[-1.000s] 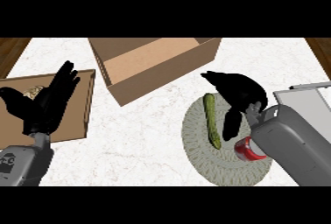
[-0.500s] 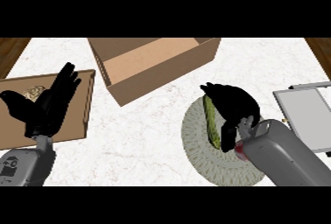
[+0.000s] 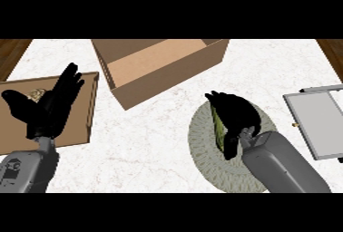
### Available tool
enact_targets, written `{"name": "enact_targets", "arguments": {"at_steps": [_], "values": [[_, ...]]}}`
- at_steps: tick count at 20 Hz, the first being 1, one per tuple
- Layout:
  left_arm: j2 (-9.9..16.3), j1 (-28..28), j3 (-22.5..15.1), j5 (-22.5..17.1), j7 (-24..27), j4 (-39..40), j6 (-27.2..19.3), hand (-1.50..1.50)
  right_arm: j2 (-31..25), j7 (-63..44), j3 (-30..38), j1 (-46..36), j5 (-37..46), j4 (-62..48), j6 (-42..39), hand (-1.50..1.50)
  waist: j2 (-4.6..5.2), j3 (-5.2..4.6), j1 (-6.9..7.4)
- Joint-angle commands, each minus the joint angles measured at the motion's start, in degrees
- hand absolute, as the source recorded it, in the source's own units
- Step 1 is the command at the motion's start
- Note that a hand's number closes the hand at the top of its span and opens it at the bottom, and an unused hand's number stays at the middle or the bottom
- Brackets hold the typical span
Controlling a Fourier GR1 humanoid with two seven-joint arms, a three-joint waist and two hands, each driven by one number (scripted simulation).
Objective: Pick the squash from the placemat and place it in the tiered shelf
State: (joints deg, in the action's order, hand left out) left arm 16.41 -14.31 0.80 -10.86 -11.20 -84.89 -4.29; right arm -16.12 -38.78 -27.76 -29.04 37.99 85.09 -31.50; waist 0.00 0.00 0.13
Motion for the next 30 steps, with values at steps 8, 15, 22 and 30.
{"name": "enact_targets", "arguments": {"at_steps": [8, 15, 22, 30], "values": [[-0.9, 0.0, 2.6, 1.4, 0.8, 0.5, 2.9, 0.00, 1.8, 11.9, 4.0, 3.9, 8.4, -9.3, 5.3, -1.50, 0.04, 0.00, -0.07], [-1.5, 0.7, 4.4, 1.0, -2.1, -2.5, 3.6, 0.00, 7.0, 14.7, 6.7, -0.2, 12.6, -19.1, 5.8, -1.50, 0.03, 0.00, 0.17], [-2.8, -1.3, 4.0, 2.6, -1.4, -0.3, 3.3, 0.00, 10.2, 19.7, 5.9, -2.3, 16.2, -29.0, 10.0, 1.50, 0.17, 0.01, 0.41], [-5.6, 1.5, 2.1, 5.1, -0.7, -1.7, 2.1, 0.00, 9.1, 23.1, 6.1, 2.2, 21.2, -22.8, 17.8, 1.50, 0.02, 0.00, -0.01]]}}
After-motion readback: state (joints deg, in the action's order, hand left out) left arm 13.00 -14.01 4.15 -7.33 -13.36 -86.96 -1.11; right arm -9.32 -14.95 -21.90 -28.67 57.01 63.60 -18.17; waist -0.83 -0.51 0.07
